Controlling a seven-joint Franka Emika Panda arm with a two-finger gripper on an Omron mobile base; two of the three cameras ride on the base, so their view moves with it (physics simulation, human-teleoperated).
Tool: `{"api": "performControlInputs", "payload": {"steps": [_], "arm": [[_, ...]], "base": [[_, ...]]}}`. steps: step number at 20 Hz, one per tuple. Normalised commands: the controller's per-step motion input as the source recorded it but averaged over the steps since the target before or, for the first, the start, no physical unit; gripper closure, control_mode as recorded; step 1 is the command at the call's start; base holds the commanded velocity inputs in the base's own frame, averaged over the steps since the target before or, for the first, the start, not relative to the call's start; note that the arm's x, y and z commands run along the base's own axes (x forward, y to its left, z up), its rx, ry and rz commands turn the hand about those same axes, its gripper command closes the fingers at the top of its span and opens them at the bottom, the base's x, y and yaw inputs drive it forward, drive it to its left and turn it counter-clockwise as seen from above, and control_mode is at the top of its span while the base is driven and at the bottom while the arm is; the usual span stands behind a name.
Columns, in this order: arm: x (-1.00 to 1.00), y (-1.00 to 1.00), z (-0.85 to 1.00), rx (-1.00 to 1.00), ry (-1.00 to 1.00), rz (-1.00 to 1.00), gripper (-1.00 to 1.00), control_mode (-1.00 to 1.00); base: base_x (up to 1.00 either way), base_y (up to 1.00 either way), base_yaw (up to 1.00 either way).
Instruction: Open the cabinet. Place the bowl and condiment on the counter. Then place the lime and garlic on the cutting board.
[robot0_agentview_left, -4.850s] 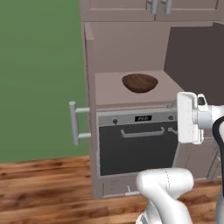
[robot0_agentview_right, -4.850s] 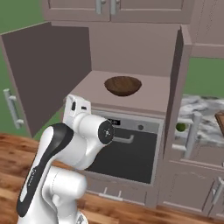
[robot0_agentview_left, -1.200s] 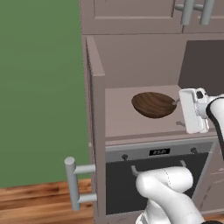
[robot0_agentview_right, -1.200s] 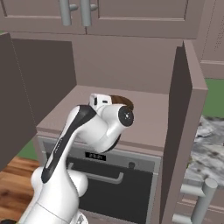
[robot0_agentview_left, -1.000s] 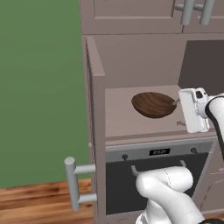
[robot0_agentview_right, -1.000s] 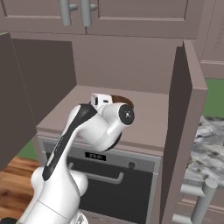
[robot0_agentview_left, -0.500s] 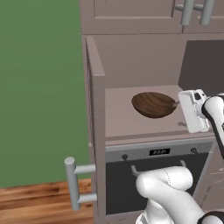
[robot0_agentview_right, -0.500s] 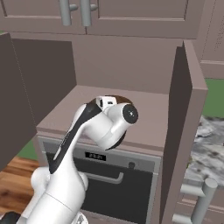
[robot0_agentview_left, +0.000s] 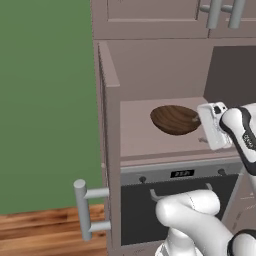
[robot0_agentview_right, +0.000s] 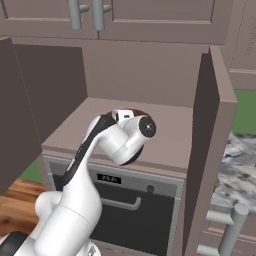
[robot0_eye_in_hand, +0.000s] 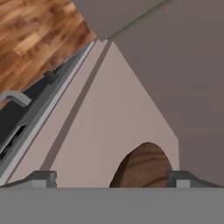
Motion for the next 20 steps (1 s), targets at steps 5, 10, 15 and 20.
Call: {"api": "performControlInputs", "payload": {"steps": [5,10,15,20], "arm": [[0.19,-0.10,-0.12,-0.03,0.00,-0.03,-1.00,-1.00],[0.16,-0.13,-0.16,-0.02,0.00,-0.04,-1.00,-1.00],[0.23,-0.06,-0.12,-0.01,0.00,-0.03,-1.00,-1.00],[0.24,-0.05,-0.14,-0.01,0.00,-0.03,-1.00,-1.00]], "base": [[0.00,0.00,0.00],[0.00,0.00,0.00],[0.00,0.00,0.00],[0.00,0.00,0.00]]}}
